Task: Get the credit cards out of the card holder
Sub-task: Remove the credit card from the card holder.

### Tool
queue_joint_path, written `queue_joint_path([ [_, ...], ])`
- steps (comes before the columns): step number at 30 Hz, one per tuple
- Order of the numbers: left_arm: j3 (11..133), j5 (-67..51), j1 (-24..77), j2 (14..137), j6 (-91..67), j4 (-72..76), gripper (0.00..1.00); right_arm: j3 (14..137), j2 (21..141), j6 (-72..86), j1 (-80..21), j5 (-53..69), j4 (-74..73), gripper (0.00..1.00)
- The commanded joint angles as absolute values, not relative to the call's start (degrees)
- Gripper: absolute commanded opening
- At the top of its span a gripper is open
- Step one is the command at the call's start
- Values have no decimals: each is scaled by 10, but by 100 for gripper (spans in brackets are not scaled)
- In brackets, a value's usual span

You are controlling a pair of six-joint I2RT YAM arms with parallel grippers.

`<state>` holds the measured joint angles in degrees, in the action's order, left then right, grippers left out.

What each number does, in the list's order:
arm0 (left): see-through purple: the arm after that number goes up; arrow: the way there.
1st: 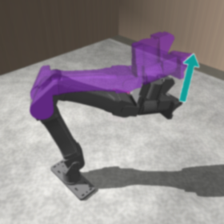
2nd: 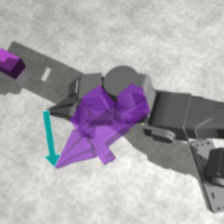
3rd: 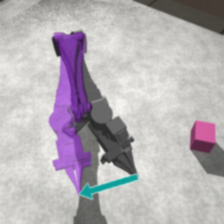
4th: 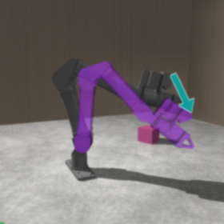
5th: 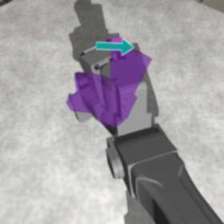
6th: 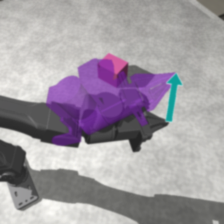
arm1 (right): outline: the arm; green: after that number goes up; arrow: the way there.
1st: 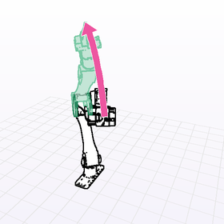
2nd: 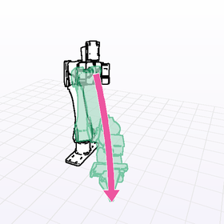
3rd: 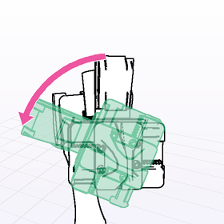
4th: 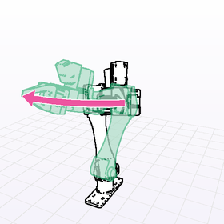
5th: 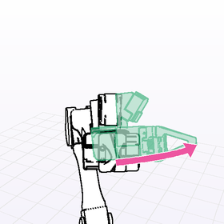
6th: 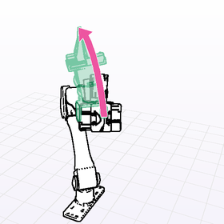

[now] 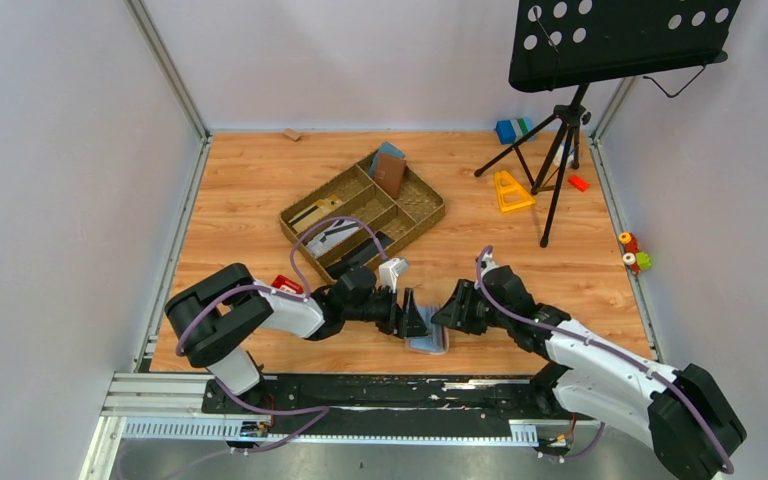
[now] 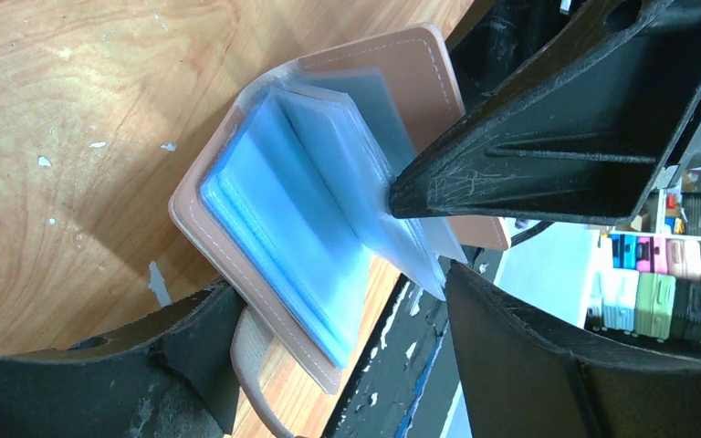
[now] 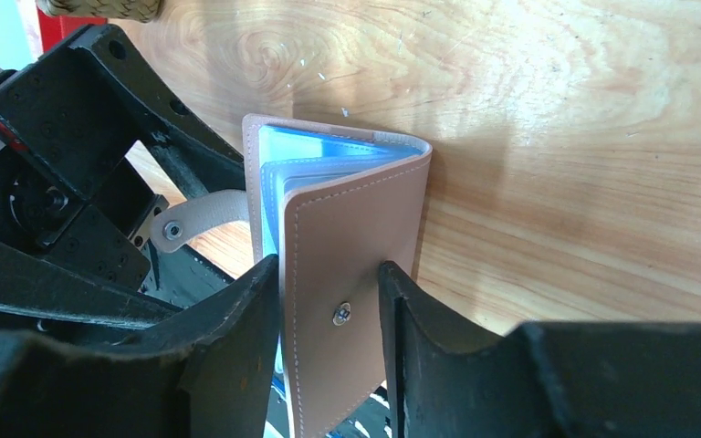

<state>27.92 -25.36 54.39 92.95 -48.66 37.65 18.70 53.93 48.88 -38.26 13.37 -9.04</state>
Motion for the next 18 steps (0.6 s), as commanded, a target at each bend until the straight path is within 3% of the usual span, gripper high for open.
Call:
queue_joint_path([
  [1,282,-252,548,917,-484,405,80,164,519,497,-374,117,-104,41],
  [6,294,-259,548,940,-491,413,66,147,507,507,-367,130,-85,40],
  [14,309,-260,548,950,-492,405,84,134,507,515,-363,146,-61,40],
  [18,322,-249,547,948,-473,363,74,130,511,518,-362,154,-48,39],
])
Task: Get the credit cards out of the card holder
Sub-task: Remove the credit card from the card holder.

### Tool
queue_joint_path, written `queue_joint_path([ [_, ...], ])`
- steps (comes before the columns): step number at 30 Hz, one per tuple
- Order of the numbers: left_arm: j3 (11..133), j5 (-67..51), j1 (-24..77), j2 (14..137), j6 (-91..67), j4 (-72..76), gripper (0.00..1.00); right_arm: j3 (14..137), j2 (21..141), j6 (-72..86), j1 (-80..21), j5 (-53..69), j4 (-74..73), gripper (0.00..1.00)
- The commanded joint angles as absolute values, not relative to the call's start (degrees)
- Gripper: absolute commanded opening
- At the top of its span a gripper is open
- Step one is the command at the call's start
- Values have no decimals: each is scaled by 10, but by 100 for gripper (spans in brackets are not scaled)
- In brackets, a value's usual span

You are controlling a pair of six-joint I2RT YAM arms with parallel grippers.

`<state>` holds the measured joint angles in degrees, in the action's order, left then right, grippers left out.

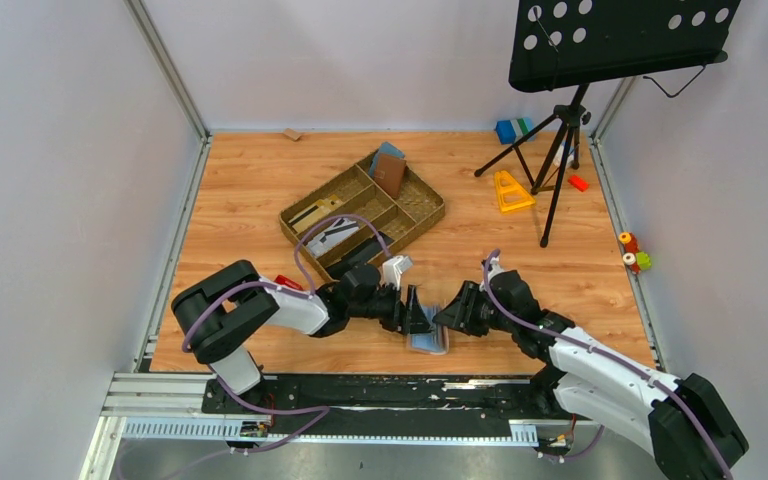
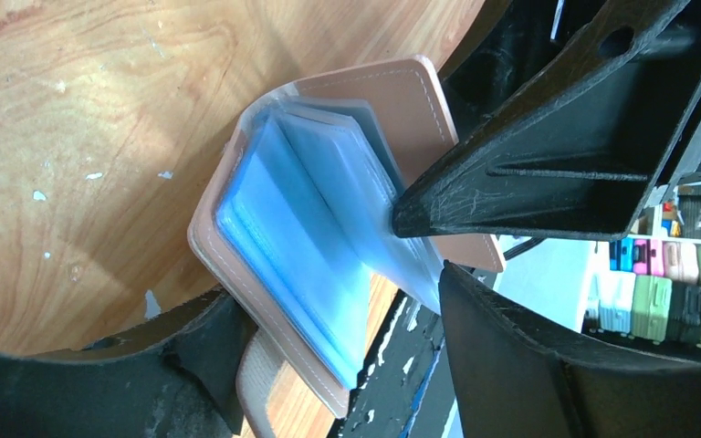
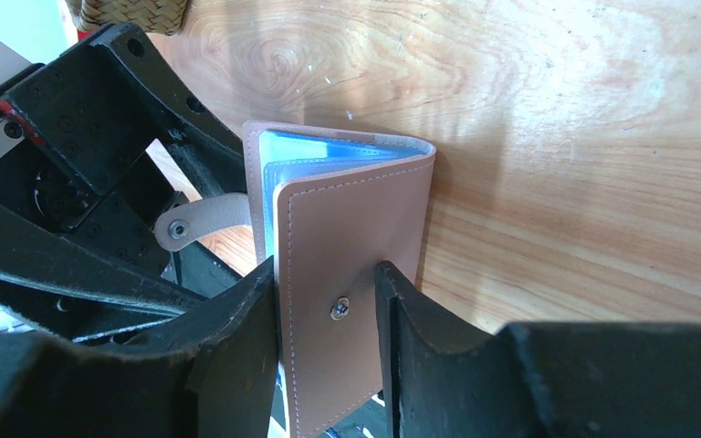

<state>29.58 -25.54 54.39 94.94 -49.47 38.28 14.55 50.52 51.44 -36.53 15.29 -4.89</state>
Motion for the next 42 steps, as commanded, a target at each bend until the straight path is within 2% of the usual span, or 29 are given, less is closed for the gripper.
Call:
queue_joint_path([
  [1,324,-246,548,949,-470,353,72,130,510,518,-361,156,-47,39],
  [5,343,-236,549,956,-450,295,66,123,511,520,-355,164,-38,41],
  [10,354,-220,551,951,-430,249,51,117,506,523,-345,166,-40,46],
  [12,354,-219,551,947,-430,246,49,112,501,523,-339,166,-44,47],
  [16,351,-220,551,940,-431,248,54,105,486,523,-328,168,-54,45],
  [22,350,-218,551,934,-427,244,55,101,442,523,-316,158,-88,41],
  [26,347,-218,551,932,-432,249,66,98,414,521,-307,155,-109,40],
  [29,344,-221,551,932,-437,261,65,97,402,519,-302,157,-121,39],
  [31,341,-228,551,935,-442,276,60,96,398,516,-299,158,-129,37],
  [37,319,-236,548,970,-490,359,26,96,382,502,-290,160,-163,31],
  [42,302,-244,542,975,-514,407,15,91,336,491,-275,158,-213,31],
])
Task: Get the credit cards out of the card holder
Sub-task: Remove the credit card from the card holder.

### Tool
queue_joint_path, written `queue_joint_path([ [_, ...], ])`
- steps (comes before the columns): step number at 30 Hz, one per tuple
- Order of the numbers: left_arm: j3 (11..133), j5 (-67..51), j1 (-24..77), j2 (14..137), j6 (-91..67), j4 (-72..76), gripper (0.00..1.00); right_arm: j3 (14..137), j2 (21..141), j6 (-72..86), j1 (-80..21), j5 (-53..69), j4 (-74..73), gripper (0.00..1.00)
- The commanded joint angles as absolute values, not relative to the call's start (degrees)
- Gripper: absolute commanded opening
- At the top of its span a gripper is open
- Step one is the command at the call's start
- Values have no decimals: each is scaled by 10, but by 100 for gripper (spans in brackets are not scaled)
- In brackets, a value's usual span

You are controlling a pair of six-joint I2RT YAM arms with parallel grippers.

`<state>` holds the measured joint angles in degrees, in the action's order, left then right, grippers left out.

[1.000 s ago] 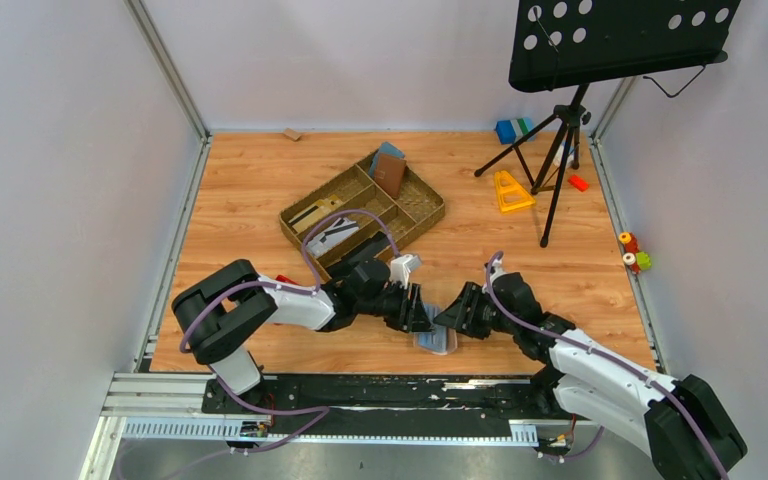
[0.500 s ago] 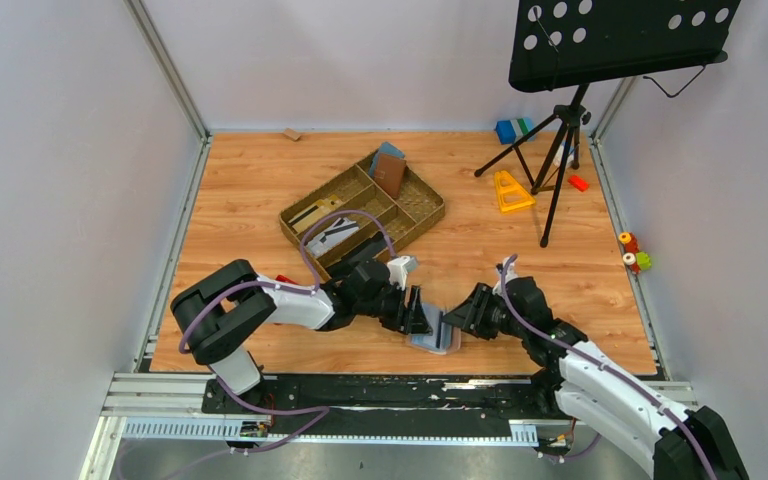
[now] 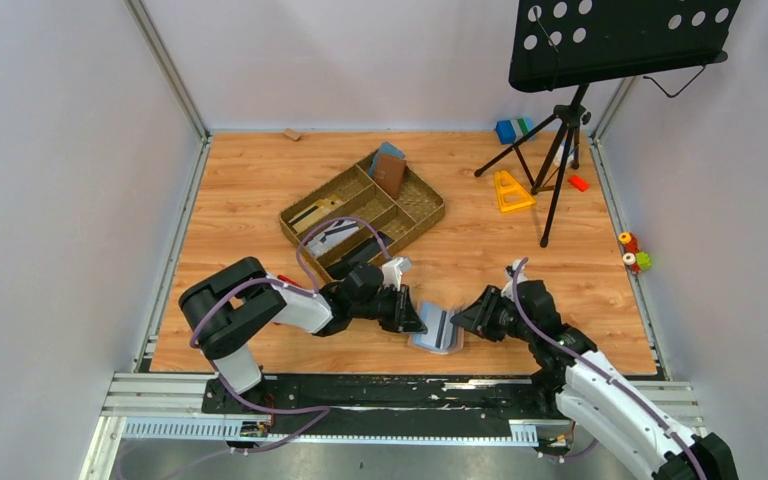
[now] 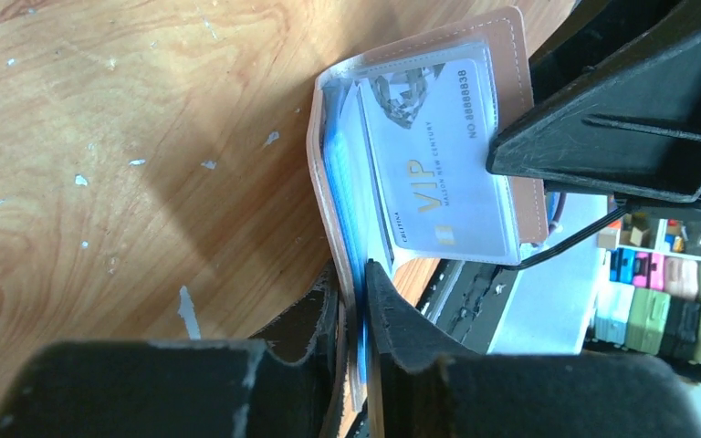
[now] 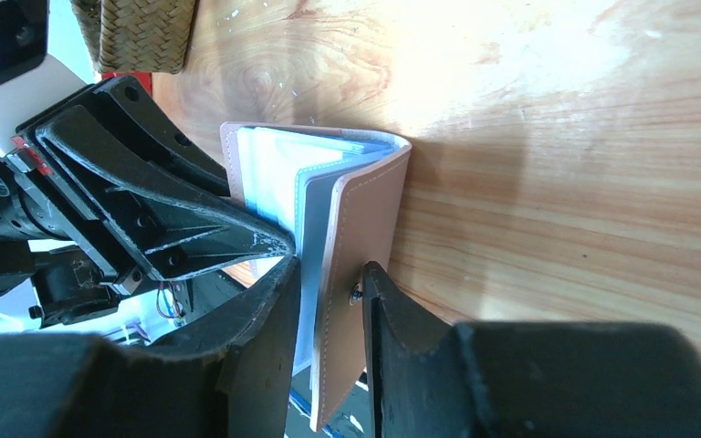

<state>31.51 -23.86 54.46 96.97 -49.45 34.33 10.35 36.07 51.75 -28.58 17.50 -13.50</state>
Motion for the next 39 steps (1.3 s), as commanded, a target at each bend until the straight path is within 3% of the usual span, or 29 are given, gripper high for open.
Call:
queue_joint_path([
  [1,299,-244,540,972,-516,411,13,91,326,490,-272,158,-221,31],
  [8,255,-233,525,907,-541,449,7,147,253,454,-260,89,-328,32],
  [14,258,-217,516,826,-519,361,5,240,217,401,-261,103,-350,32],
  [22,253,-243,493,743,-538,349,3,241,289,424,-262,352,-168,31],
  [31,224,-289,471,676,-611,416,2,215,350,459,-262,394,-70,31],
  [39,203,-334,468,675,-702,563,1,207,376,492,-261,416,-5,33],
])
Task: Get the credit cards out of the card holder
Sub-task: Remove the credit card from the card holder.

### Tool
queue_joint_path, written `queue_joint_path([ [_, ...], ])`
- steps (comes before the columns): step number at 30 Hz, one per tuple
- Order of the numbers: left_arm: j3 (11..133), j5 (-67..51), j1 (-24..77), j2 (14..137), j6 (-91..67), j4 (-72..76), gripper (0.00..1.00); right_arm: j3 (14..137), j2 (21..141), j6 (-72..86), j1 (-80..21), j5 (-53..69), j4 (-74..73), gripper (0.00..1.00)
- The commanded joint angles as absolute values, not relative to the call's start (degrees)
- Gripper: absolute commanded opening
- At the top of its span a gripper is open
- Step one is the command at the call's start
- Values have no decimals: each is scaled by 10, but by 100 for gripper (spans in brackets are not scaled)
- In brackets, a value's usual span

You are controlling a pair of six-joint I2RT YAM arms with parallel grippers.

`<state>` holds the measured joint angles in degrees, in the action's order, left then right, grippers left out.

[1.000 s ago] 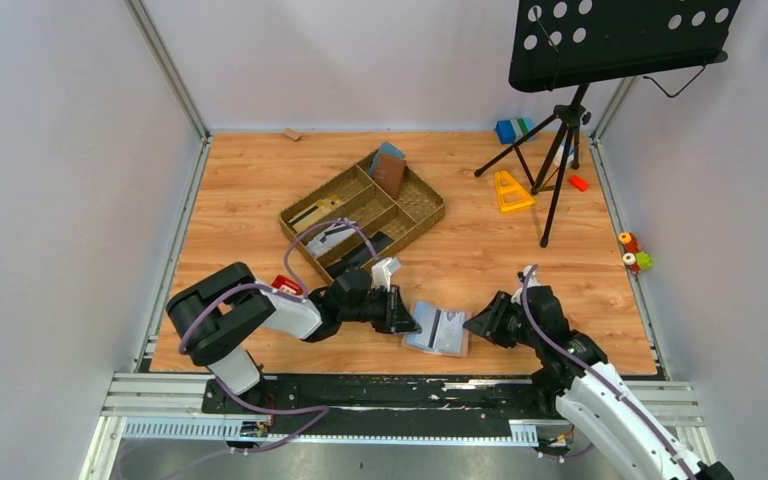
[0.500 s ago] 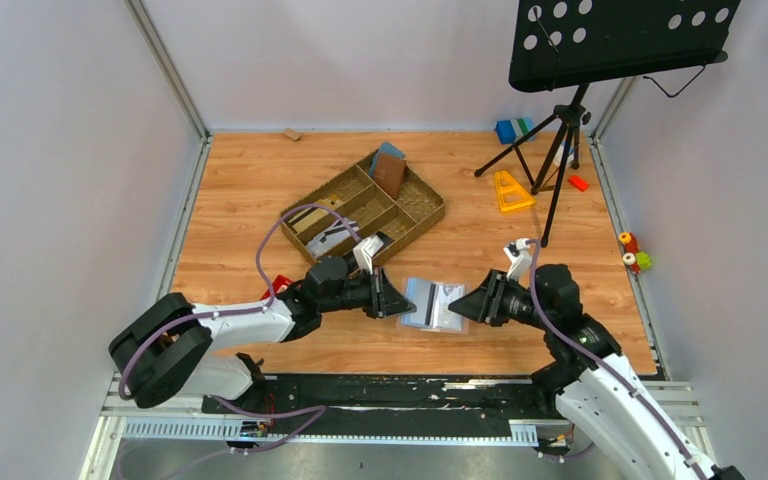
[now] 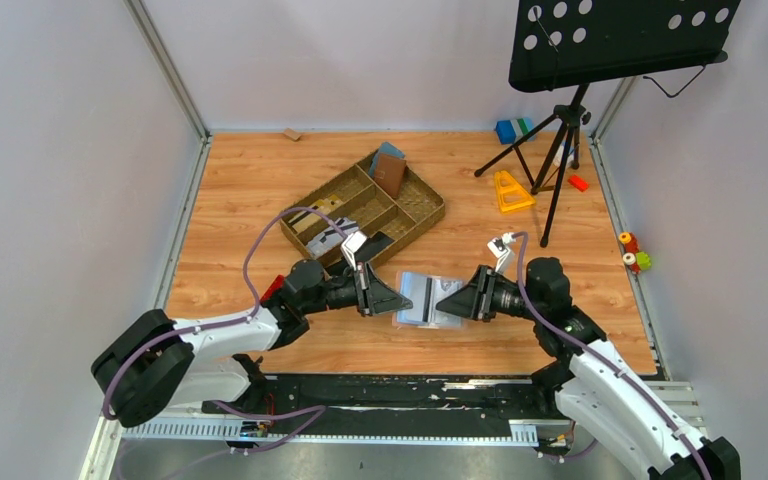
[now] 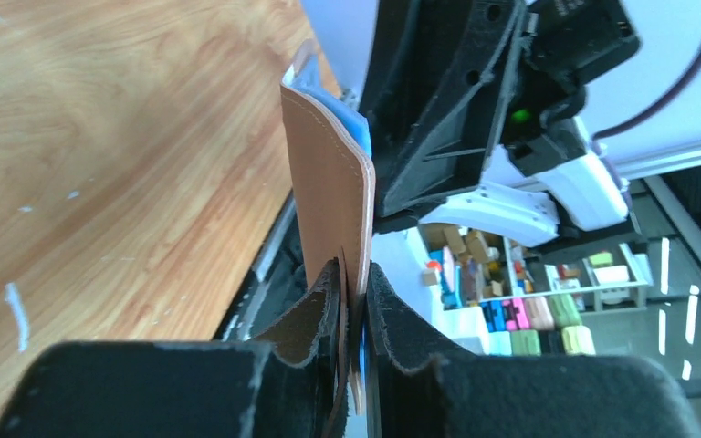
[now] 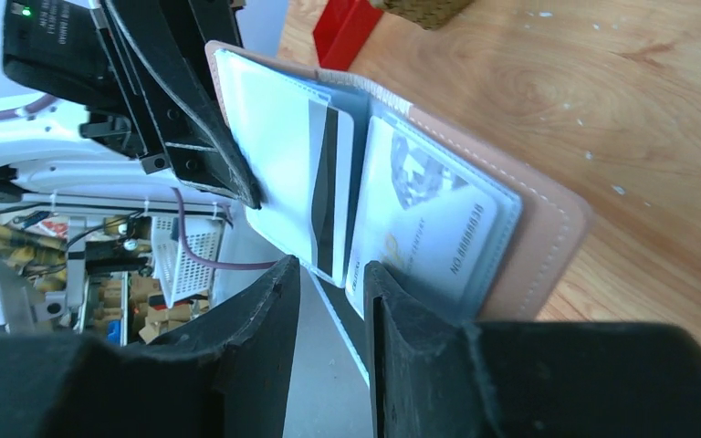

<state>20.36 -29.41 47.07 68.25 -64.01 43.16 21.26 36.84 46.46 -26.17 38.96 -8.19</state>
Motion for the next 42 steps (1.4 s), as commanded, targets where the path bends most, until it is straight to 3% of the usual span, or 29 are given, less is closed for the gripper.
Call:
queue_joint_path([
  [1,202,-340,469,679,-717,584,1,206,378,499,-262,421,17,33],
  [11,191,-353,469,732,-806,767,1,207,385,540,-264,434,76,35],
  [18,185,-352,469,764,-834,831,0,185,384,630,-264,463,188,30],
  [29,178,-337,468,738,-800,782,0,147,345,712,-264,446,277,13],
  [33,178,-332,468,725,-780,743,0,136,329,731,-265,440,302,1],
  [36,178,-326,469,709,-760,703,0,144,309,719,-265,431,269,0],
  [42,176,-318,446,635,-724,603,0,188,274,613,-262,368,37,0],
])
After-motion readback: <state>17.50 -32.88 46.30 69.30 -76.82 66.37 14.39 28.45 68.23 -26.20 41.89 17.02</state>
